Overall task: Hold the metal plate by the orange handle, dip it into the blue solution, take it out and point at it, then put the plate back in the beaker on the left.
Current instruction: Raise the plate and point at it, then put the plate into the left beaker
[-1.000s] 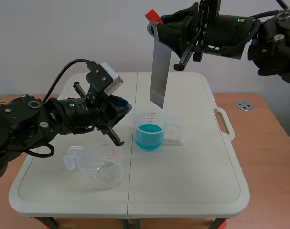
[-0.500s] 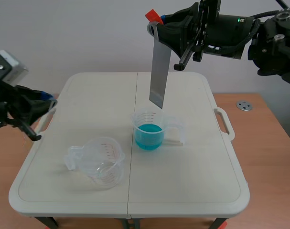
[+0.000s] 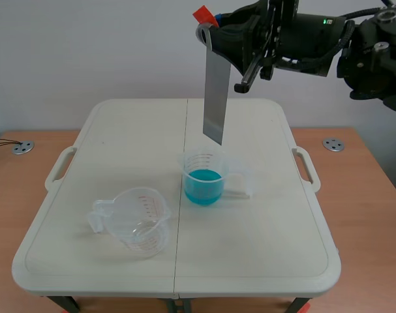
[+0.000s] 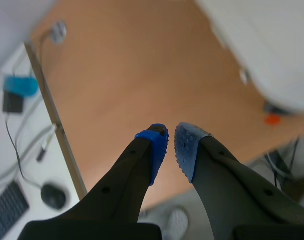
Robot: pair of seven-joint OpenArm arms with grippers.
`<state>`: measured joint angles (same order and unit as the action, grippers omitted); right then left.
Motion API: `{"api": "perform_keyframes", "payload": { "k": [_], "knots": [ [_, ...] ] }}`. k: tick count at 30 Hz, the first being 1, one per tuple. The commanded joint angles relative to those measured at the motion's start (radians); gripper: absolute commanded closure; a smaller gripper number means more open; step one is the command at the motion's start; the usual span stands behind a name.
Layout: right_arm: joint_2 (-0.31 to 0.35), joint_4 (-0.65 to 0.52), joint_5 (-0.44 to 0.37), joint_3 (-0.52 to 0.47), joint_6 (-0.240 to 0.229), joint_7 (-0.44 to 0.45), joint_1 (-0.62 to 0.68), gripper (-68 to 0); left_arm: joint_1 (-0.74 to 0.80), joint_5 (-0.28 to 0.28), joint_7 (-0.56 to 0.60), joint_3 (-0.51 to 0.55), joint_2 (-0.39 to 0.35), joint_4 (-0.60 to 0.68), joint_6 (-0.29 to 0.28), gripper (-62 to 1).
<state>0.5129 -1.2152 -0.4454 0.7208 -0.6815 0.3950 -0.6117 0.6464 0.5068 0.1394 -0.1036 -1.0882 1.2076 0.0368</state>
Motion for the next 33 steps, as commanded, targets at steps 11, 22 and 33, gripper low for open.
{"api": "perform_keyframes", "payload": {
  "k": [11,22,33],
  "knots": [
    [0.010,-0.123,-0.019,-0.013,-0.001,0.015,-0.032,-1.3,0.234,-0.077,0.017,-0.034,0.261,-0.047,-0.005,-9.4],
    [-0.007,-0.178,-0.019,0.042,0.000,0.019,-0.037,-1.3,0.245,-0.169,-0.081,-0.159,0.494,-0.050,-0.009,-9.4],
    [-0.068,-0.178,-0.019,0.162,0.000,0.018,-0.076,-1.3,0.245,-0.182,-0.085,-0.271,0.557,-0.050,-0.008,-9.4]
  ]
}}
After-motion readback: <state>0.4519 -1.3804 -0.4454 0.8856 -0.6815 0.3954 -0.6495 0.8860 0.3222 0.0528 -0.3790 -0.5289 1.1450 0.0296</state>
